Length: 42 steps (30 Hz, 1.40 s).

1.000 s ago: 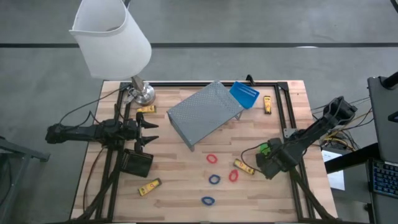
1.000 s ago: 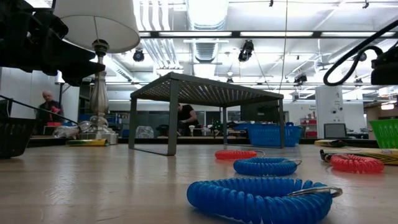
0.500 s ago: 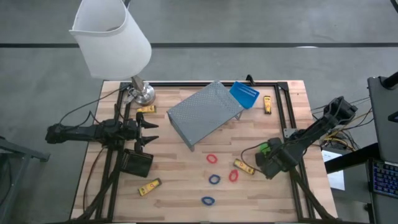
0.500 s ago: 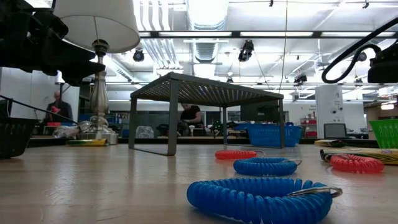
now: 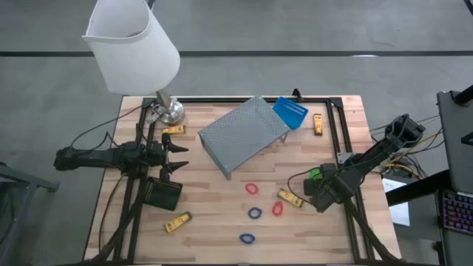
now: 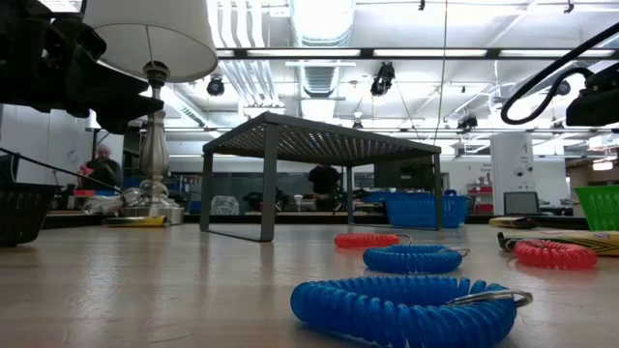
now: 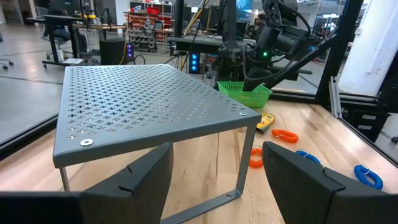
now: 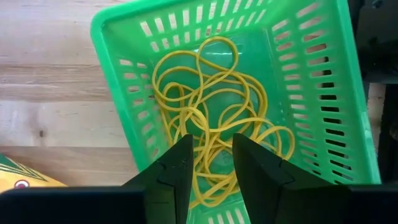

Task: Pick & Place Office Desk Supplies
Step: Put the crayon box into the blue basket

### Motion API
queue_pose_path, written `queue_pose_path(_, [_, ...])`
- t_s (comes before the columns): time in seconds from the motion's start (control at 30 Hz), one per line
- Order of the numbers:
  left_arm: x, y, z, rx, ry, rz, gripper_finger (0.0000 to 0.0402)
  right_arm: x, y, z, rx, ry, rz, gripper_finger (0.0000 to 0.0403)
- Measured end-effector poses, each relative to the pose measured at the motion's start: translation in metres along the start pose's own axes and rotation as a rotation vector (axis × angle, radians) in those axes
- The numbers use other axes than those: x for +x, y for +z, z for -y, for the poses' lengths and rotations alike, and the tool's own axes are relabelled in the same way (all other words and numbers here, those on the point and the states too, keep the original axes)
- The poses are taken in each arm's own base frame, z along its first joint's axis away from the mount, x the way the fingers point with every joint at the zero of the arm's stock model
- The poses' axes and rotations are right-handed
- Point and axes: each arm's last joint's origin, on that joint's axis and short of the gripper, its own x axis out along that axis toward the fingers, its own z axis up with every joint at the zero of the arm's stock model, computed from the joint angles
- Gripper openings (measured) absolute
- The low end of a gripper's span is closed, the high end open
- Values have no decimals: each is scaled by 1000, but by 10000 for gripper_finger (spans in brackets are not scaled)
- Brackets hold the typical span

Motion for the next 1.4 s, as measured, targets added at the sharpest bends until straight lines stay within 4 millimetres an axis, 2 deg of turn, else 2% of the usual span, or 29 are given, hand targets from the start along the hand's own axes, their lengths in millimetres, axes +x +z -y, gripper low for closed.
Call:
queue_pose_path(0.5, [0, 0, 0, 0, 0, 0, 253, -31, 5, -2, -8, -1, 46, 111])
queue_pose_path(0.7, [0, 0, 0, 0, 0, 0, 253, -47, 9, -5, -16, 59, 128, 113])
queue_pose_path(1.1, [0, 0, 0, 0, 0, 0, 253, -74, 14, -16, -149, 259, 315, 98])
queue_pose_path(1.4, [0, 0, 0, 0, 0, 0, 253, -90, 18, -23, -275, 384, 511, 106])
